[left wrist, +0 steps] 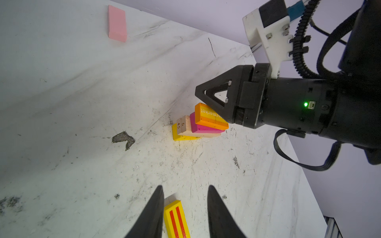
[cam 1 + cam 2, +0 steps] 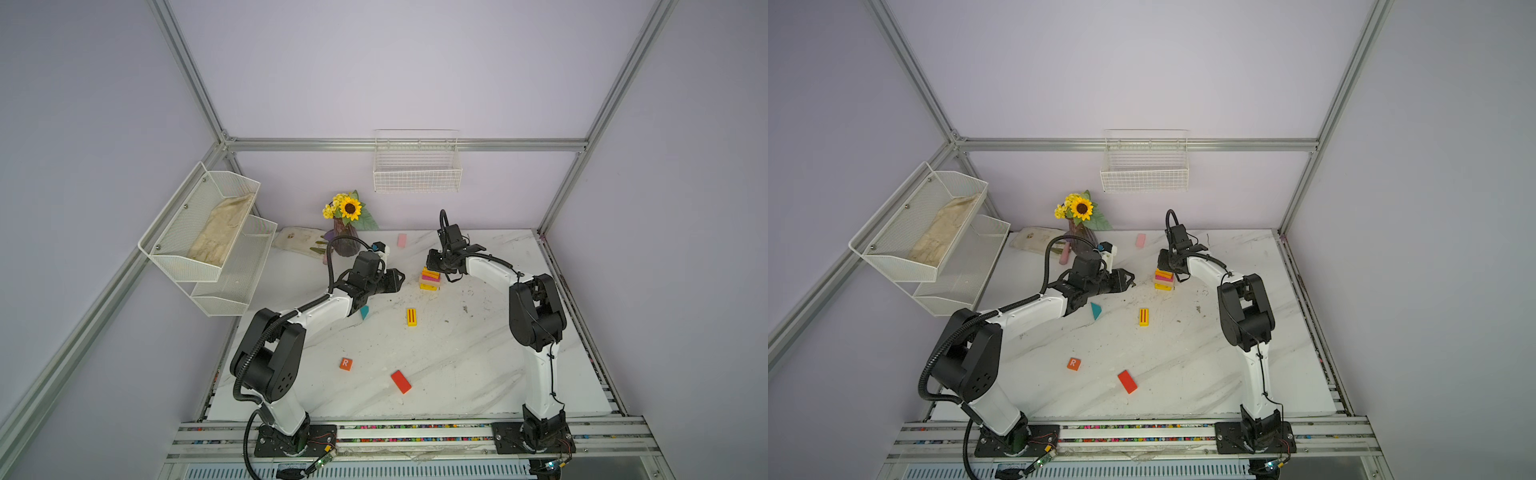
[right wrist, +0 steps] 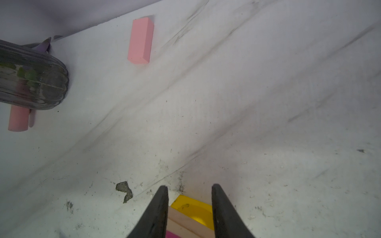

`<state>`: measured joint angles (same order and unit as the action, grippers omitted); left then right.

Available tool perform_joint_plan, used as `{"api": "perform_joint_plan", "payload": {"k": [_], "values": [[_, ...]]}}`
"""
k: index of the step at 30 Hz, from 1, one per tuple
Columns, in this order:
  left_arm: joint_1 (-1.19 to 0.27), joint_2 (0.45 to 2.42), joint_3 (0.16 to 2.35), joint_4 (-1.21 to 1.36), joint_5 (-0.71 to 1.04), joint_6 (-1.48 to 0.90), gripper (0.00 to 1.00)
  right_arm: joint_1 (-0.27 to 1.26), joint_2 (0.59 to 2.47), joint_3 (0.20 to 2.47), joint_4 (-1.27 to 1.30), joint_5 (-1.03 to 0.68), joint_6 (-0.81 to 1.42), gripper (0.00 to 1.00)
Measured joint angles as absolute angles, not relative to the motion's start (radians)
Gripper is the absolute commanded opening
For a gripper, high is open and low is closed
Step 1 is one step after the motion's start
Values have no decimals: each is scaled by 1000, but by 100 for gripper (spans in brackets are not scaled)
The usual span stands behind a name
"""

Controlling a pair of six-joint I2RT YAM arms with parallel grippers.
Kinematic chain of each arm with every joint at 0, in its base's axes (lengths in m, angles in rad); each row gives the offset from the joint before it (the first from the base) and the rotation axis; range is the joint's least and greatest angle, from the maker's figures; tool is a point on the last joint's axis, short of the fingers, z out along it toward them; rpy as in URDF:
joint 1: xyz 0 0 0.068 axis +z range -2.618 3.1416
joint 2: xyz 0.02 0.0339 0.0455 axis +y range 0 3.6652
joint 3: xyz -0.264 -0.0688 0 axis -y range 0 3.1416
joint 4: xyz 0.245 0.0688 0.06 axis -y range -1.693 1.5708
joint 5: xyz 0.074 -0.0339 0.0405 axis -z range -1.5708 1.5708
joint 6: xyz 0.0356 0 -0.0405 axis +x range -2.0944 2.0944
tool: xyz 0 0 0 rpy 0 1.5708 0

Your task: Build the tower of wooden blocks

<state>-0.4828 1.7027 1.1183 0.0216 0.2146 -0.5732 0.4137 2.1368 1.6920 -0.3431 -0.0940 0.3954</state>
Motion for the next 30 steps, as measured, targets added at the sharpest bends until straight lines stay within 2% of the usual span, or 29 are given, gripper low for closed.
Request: {"api": "perform_joint_plan", "payload": {"k": [6,13,24,30], "values": [[-483,1703,1118,22,221,-583,36,415,2136,1690,-347,-92,396,39],[-483,1790,1167,5,234,-583,35,415,2103,1680,-361,-47,397,45],[-485,2007,1414,-28,343,-587,35,415,1752,1379,-293,24,408,47],[-492,2080,1498,-28,385,-593,35,415,1667,1236,-242,30,426,47]]}}
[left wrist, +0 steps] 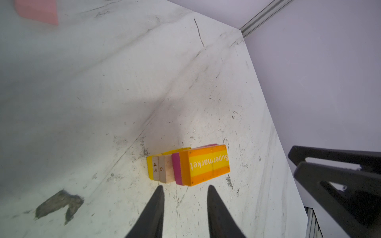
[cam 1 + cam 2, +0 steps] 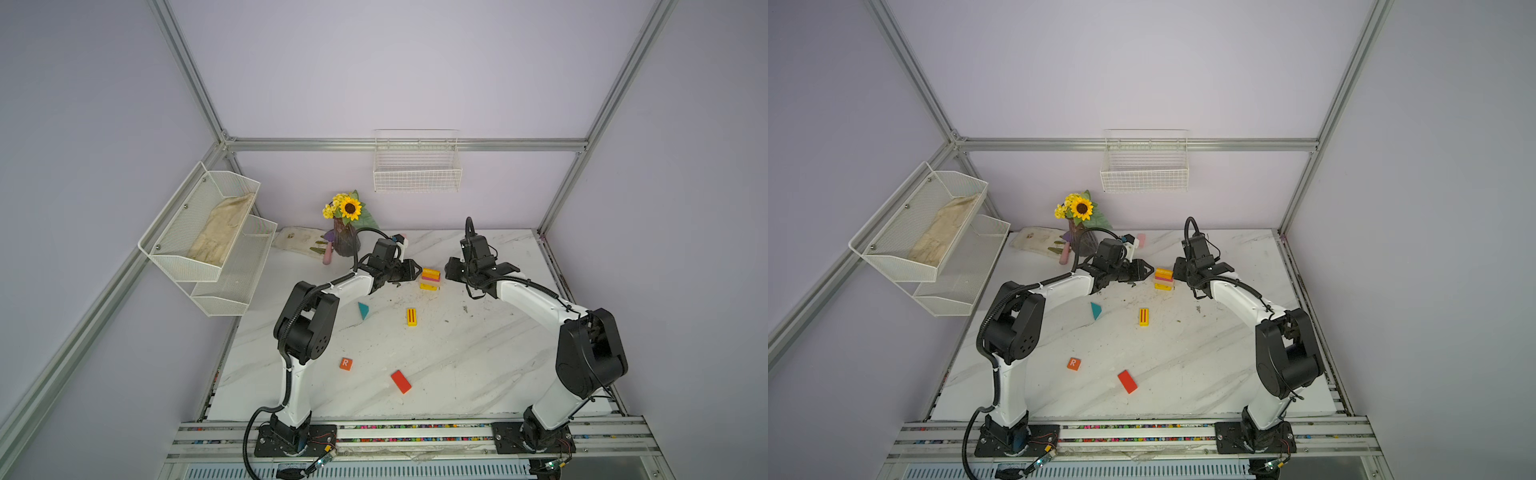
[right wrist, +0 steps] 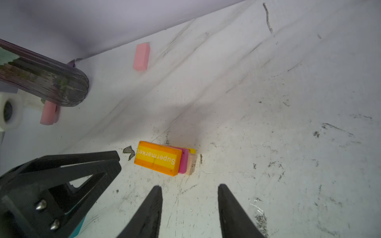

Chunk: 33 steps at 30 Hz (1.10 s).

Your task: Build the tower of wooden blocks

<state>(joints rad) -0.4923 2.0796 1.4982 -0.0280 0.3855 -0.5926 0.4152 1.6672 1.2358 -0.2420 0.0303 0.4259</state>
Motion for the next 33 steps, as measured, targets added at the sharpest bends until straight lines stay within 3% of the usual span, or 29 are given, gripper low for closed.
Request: {"api": "perform_joint_plan", "payload": {"k": [27,33], "values": [[-524,2147,1591,-41,416,-595,34,415,1696,1195,-186,-28,448,43],[-524,2142,1591,-54,412,-593,31,425,1696,1196,-190,-20,451,50]]}}
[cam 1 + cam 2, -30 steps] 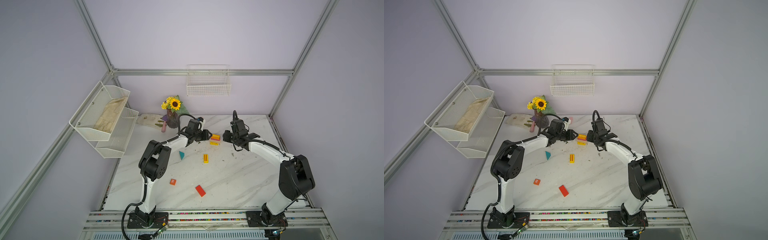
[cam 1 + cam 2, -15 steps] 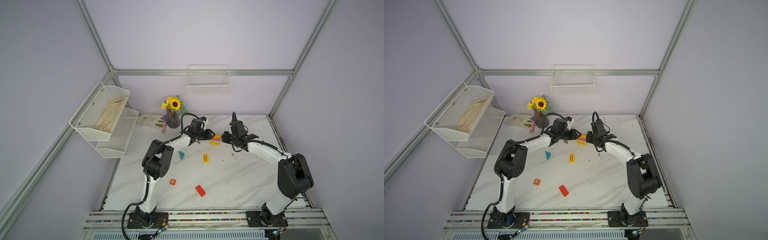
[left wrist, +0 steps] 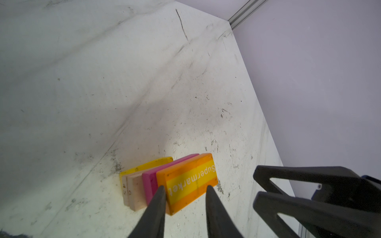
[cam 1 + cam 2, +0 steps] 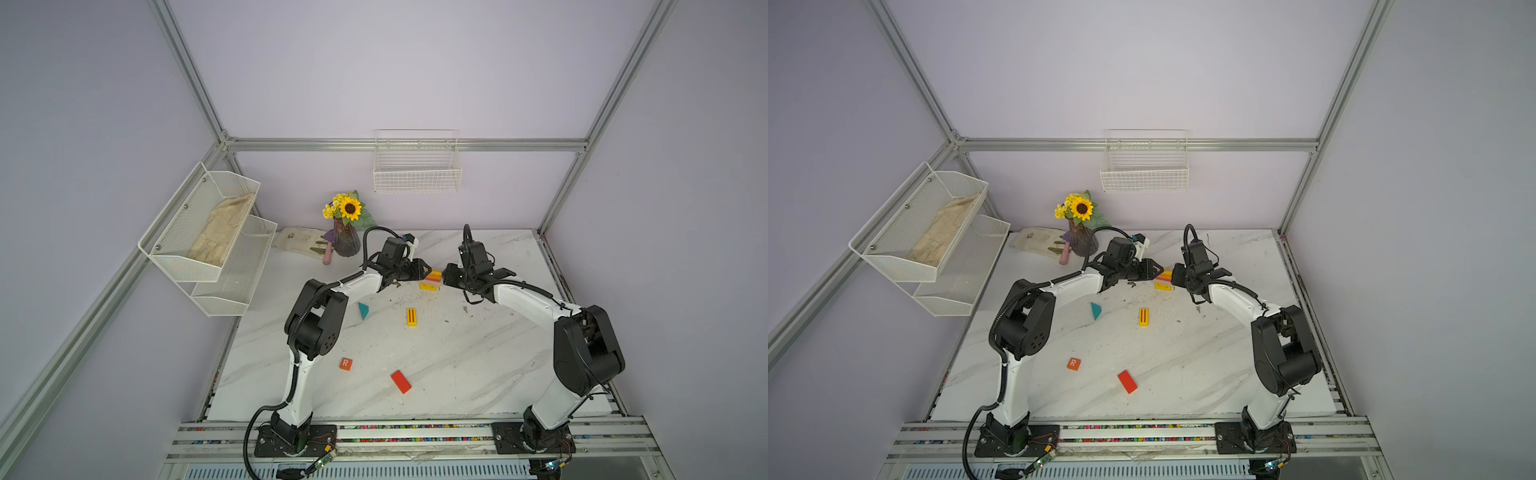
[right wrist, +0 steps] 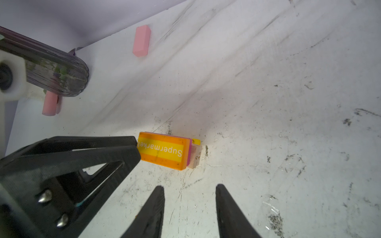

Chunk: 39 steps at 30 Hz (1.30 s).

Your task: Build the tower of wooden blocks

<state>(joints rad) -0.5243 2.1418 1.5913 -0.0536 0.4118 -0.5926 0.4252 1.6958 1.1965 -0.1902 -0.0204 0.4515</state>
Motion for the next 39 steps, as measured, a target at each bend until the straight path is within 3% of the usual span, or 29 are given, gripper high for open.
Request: {"api": "perform_joint_plan", "payload": {"k": [4,9,13,16,28,39], "values": [[-509,2037,1514,-76,380,-591,33,500,1679,1197,-204,20,453,57],[-397,1604,1190,-51,306,-591,42,687,1663,1198,-202,69,467,63],[-226,1240,960,-25,193,-590,47,824,1722,1223,-228,110,479,68],[-149,1111,854,-67,106,-583,53,864,1776,1225,-251,132,488,71],[-91,1000,690,-332,-189,-557,59,847,1895,1206,-289,161,488,58],[-87,1042,578,-296,-210,-567,60,839,1955,1243,-297,192,480,44]]}}
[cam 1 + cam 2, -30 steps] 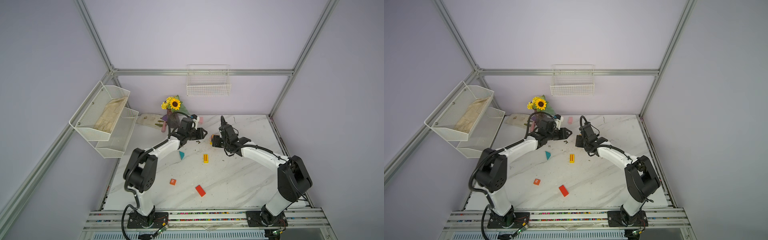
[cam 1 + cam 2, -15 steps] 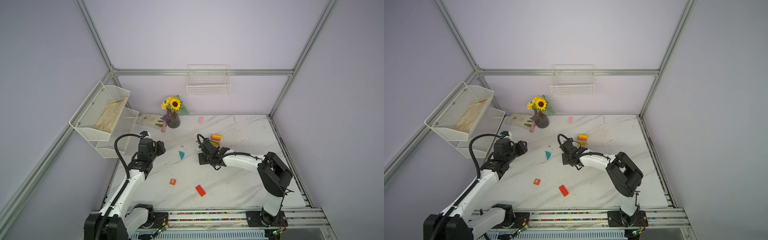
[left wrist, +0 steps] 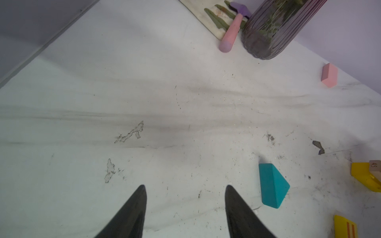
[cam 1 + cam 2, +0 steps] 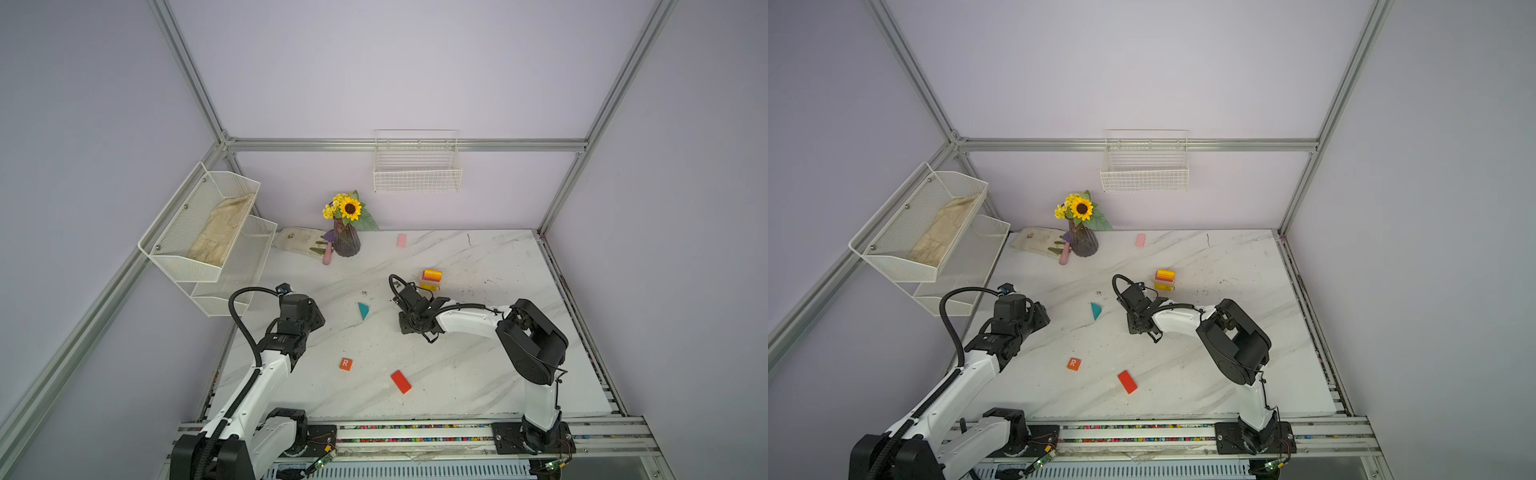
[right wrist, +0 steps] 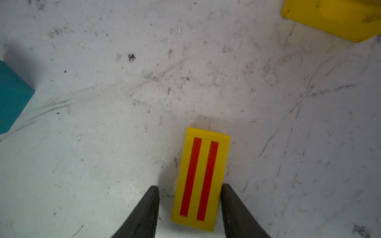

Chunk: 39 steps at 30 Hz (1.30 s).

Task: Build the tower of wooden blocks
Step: 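Move the right gripper over the fallen yellow striped block while the left arm withdraws, then lower the right gripper and close it on the yellow striped block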

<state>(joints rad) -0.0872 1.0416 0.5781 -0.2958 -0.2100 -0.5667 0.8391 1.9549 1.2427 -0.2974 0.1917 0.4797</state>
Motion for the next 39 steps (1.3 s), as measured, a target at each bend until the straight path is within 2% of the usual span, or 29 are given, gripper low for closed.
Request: {"api": "perform_joint_plan", "payload": {"k": [4,9,10,13,15,20,26,39], "values": [[-87,1083,578,-294,-187,-560,60,836,1964,1256,-305,197,463,31],[-87,1101,578,-294,-175,-557,60,835,1964,1260,-315,196,414,29],[-87,1101,578,-293,-174,-557,60,835,1964,1260,-317,196,405,32],[-87,1101,578,-292,-169,-557,60,835,1964,1258,-324,208,401,53],[-87,1101,578,-290,-164,-557,60,835,1961,1253,-326,222,394,59],[-87,1101,578,-280,-161,-556,61,834,1922,1200,-325,260,408,63],[-87,1104,578,-277,-159,-556,60,807,1906,1176,-326,278,432,61],[-87,1114,578,-269,-142,-556,61,736,1905,1174,-327,273,469,63]]}}
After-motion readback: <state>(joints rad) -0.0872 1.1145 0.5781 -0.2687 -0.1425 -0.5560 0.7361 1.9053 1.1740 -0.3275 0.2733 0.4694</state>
